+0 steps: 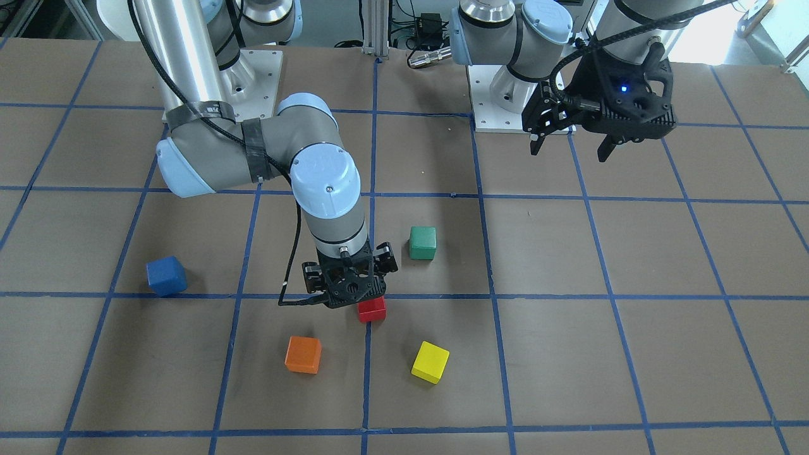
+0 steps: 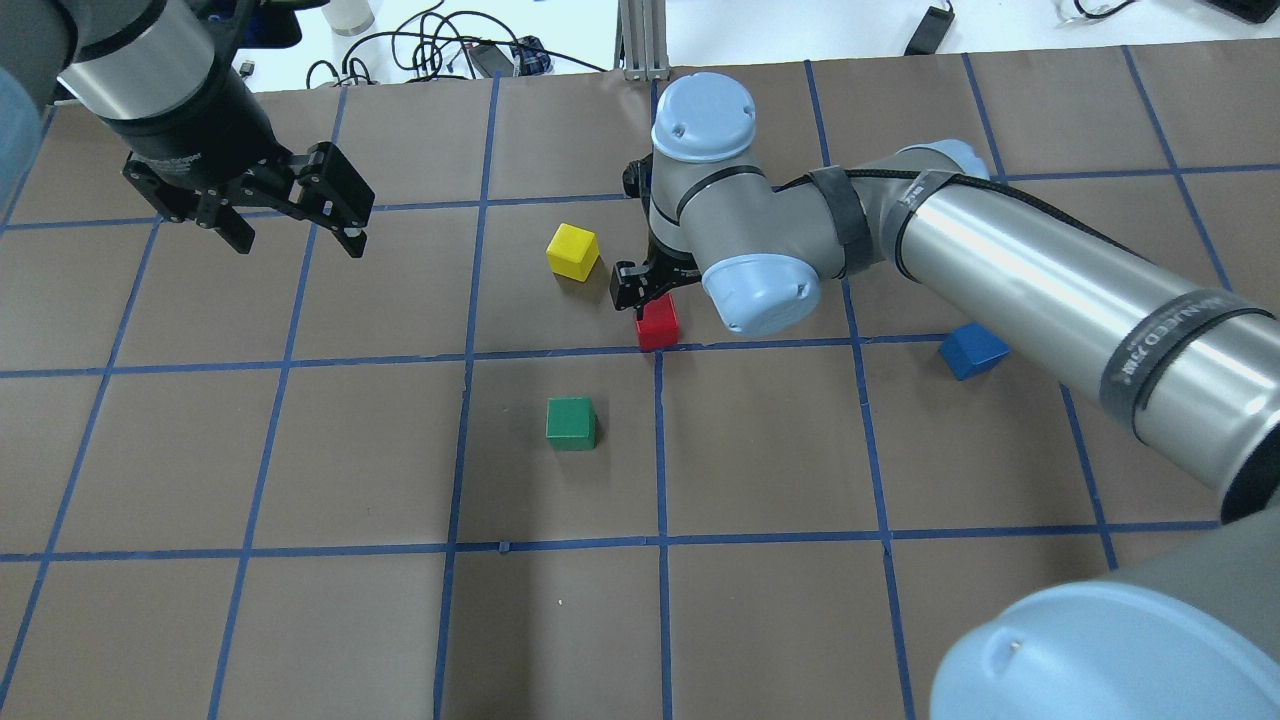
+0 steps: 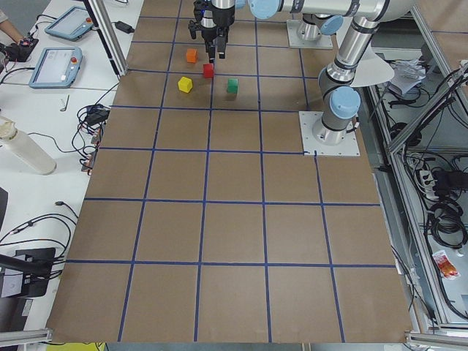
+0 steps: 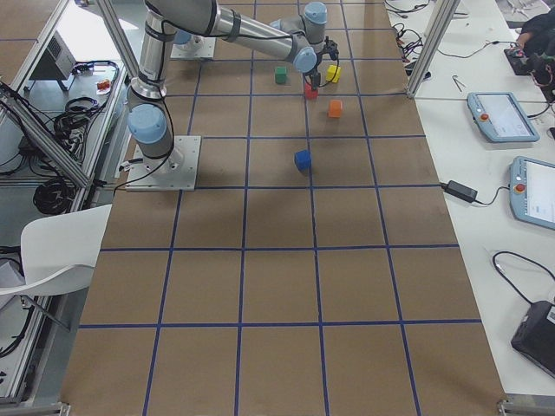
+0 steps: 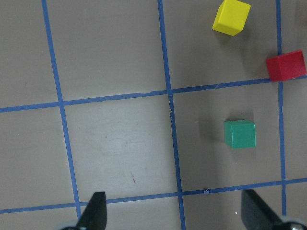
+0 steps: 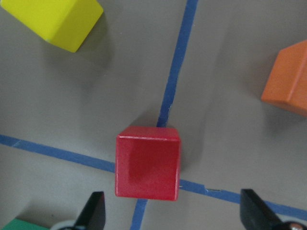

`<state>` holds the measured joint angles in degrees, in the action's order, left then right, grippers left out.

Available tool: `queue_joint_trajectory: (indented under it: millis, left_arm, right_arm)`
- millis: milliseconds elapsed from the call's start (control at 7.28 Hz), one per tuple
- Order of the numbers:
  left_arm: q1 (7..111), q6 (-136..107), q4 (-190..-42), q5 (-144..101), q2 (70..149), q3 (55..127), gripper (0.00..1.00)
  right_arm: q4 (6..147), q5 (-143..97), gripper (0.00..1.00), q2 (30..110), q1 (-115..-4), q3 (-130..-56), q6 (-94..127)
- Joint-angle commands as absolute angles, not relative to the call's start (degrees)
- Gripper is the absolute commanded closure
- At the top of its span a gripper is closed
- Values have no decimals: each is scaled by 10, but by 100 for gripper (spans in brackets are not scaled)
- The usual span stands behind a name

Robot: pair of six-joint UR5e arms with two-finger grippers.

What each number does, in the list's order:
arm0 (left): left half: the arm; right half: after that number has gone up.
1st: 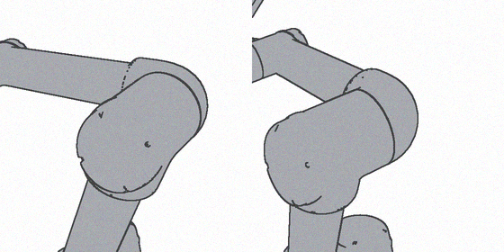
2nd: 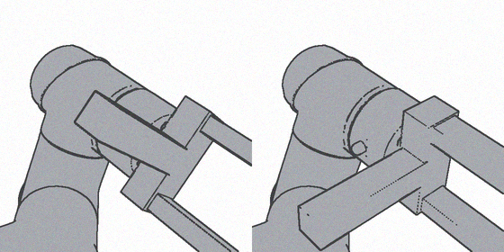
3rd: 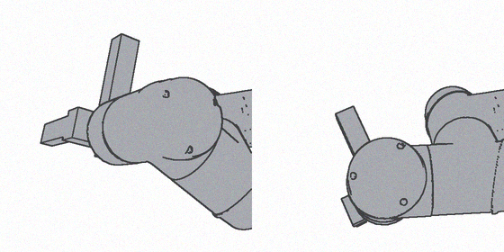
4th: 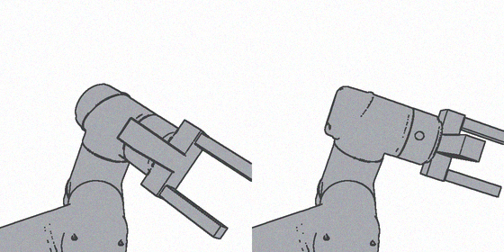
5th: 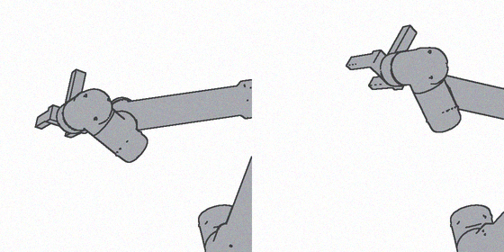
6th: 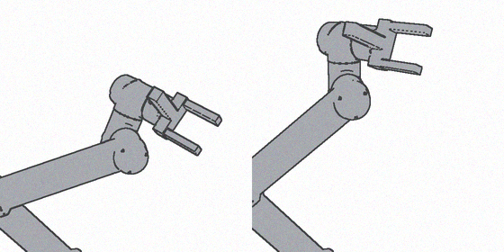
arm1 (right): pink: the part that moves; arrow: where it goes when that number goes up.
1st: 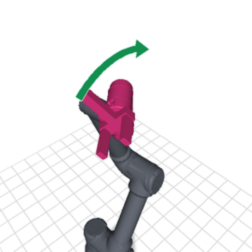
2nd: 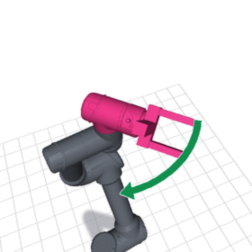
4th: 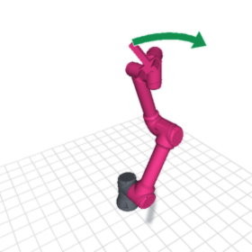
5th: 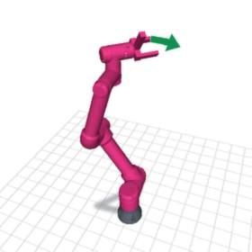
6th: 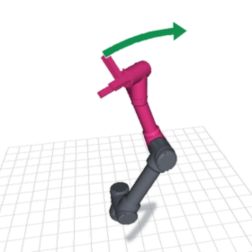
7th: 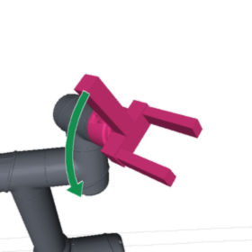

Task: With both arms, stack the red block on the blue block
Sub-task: 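Lower the right gripper and close it on the red cube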

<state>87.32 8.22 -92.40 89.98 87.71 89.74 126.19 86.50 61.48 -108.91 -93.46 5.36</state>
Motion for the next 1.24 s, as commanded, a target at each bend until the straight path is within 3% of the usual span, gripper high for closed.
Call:
queue_joint_trajectory:
  millis: [0, 550, 687, 824, 962, 1099]
  left_arm:
    - [874, 80, -918, 899, 871, 914, 0]
    - [874, 74, -918, 901, 872, 910, 0]
    - [874, 74, -918, 900, 873, 911, 0]
    - [874, 73, -918, 900, 874, 911, 0]
    - [874, 72, -918, 900, 874, 911, 0]
    - [874, 72, -918, 900, 874, 911, 0]
  right_arm:
    - [1273, 864, 0, 585, -1097, -919, 61]
    - [1274, 856, 0, 570, -1098, -917, 62]
    - [1274, 845, 6, 569, -1098, -917, 67]
    - [1273, 840, 58, 568, -1098, -916, 83]
    - [1273, 833, 87, 568, -1098, -917, 85]
    - [1269, 833, 100, 569, -1098, -917, 85]
